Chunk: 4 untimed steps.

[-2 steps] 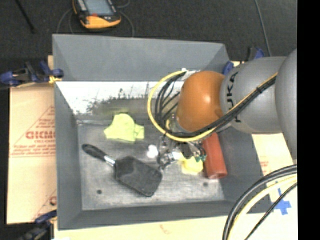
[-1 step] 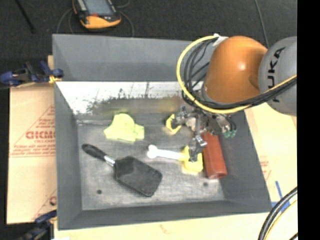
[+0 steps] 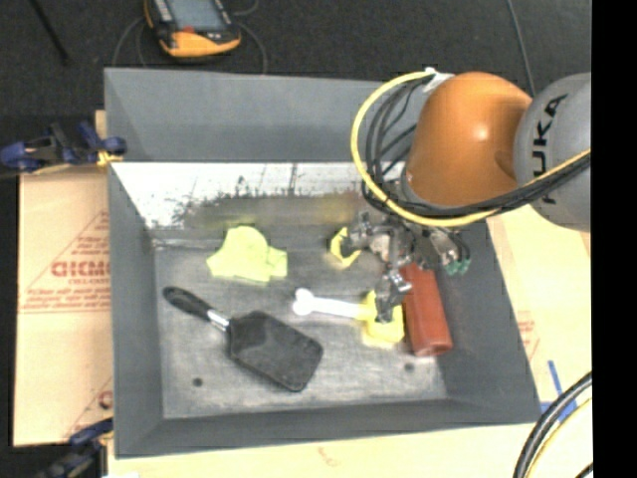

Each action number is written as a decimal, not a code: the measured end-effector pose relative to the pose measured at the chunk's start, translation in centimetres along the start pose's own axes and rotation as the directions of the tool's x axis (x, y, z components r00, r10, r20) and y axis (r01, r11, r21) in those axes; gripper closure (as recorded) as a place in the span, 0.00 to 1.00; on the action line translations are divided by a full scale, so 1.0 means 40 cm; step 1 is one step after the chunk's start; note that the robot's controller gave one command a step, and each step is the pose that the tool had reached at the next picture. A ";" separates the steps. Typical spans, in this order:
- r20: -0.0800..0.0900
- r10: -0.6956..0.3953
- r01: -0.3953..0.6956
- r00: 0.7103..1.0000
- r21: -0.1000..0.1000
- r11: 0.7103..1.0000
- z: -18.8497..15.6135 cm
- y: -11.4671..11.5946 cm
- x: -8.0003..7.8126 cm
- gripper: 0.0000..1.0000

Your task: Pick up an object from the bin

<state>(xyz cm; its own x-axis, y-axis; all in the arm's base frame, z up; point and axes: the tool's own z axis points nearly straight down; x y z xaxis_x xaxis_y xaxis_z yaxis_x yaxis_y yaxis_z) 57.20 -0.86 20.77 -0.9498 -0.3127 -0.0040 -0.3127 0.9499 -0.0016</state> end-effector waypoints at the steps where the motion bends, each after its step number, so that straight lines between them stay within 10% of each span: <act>1: 0.003 -0.099 0.099 0.995 0.002 0.995 0.085 0.011 0.024 0.00; 2: 0.000 -0.109 0.109 0.994 -0.001 0.994 0.337 -0.043 -0.060 1.00; 4: -0.001 -0.157 0.157 0.988 -0.001 0.988 0.227 0.004 0.009 1.00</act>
Offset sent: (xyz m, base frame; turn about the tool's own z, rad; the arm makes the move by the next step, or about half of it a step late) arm 0.0266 -0.0083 -0.1377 -0.1105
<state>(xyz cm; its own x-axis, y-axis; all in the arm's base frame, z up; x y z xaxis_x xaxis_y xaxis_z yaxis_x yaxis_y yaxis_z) 56.83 -0.82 11.69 -0.8890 -0.4580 -0.0023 -0.4580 0.8890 -0.0008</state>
